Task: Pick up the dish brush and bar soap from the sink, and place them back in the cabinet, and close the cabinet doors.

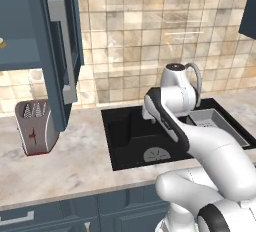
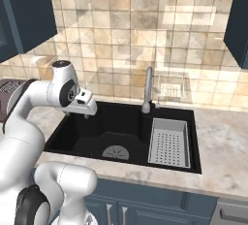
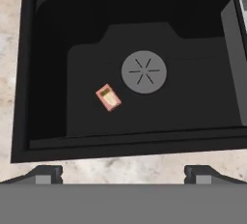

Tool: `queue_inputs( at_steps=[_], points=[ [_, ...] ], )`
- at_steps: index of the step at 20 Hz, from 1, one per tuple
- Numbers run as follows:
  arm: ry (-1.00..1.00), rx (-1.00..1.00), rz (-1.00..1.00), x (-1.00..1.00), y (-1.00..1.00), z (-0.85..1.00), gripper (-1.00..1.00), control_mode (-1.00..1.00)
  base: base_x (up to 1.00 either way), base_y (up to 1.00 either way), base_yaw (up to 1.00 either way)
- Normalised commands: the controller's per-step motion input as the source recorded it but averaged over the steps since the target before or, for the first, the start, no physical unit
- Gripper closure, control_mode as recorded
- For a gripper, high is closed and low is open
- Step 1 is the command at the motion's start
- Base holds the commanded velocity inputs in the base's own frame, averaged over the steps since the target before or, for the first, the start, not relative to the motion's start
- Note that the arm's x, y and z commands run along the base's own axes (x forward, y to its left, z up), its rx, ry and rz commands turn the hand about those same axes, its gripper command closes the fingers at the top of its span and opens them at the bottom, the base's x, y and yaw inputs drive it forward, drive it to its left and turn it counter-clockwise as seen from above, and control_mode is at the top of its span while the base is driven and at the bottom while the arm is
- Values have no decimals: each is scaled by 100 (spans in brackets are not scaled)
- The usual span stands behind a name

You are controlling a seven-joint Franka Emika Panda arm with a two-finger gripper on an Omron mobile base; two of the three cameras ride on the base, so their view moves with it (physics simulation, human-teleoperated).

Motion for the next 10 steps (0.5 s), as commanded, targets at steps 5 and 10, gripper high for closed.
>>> queue_inputs(
  at_steps=[5, 10],
  points=[
    [0, 0, 0, 16, 4, -11, -100, -100, 0, 0, 0],
    [0, 0, 0, 20, 5, -6, -100, -100, 0, 0, 0]
  ],
)
